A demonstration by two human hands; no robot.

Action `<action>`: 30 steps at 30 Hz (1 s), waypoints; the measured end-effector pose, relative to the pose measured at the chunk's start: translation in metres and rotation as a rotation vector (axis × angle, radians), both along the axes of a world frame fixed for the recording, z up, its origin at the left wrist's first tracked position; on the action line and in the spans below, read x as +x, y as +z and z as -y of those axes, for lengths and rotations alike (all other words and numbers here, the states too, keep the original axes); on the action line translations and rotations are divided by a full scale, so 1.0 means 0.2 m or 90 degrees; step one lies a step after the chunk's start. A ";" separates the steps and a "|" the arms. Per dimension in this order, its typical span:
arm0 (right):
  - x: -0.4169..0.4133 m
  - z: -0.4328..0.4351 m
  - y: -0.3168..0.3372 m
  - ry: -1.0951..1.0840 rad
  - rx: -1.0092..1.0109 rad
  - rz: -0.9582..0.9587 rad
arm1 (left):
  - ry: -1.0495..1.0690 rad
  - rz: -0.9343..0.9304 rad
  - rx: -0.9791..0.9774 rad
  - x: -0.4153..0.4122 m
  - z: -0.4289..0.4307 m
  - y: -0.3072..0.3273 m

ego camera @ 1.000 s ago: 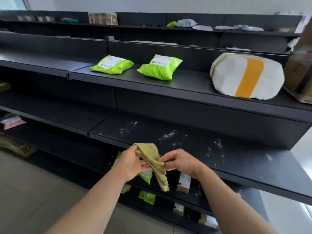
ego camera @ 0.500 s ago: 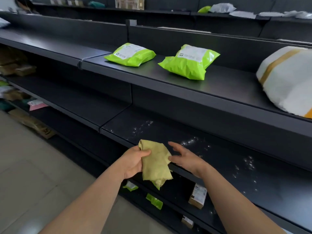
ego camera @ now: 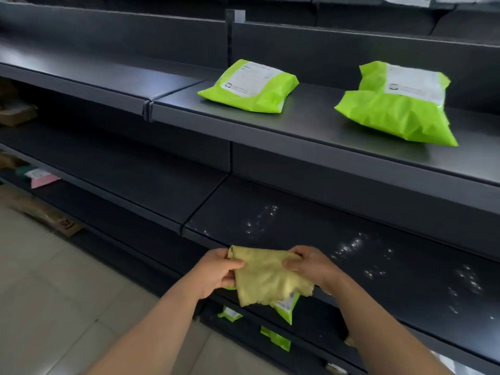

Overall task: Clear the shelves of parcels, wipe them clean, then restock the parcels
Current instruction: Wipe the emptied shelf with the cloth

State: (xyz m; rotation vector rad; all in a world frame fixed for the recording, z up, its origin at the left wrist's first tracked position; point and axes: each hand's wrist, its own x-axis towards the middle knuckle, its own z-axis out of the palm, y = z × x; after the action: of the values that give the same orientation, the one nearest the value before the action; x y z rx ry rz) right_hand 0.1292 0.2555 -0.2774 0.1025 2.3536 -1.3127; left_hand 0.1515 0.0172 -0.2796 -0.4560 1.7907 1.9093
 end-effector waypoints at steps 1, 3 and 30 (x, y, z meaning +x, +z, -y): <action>-0.03 0.04 -0.01 -0.025 0.041 -0.024 | -0.006 0.002 -0.015 -0.05 0.03 -0.02; -0.10 0.13 -0.02 -0.092 0.109 -0.065 | -0.031 0.005 -0.029 -0.15 0.09 -0.04; -0.58 0.80 -0.47 -0.093 0.474 -0.042 | -0.414 -0.375 -0.690 -0.84 0.93 -0.47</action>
State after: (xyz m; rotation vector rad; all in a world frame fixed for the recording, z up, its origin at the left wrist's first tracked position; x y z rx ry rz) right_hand 0.0140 0.0949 -0.3723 0.4658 2.8098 -0.4312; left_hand -0.0165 -0.1685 -0.3728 0.3989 2.7986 0.5277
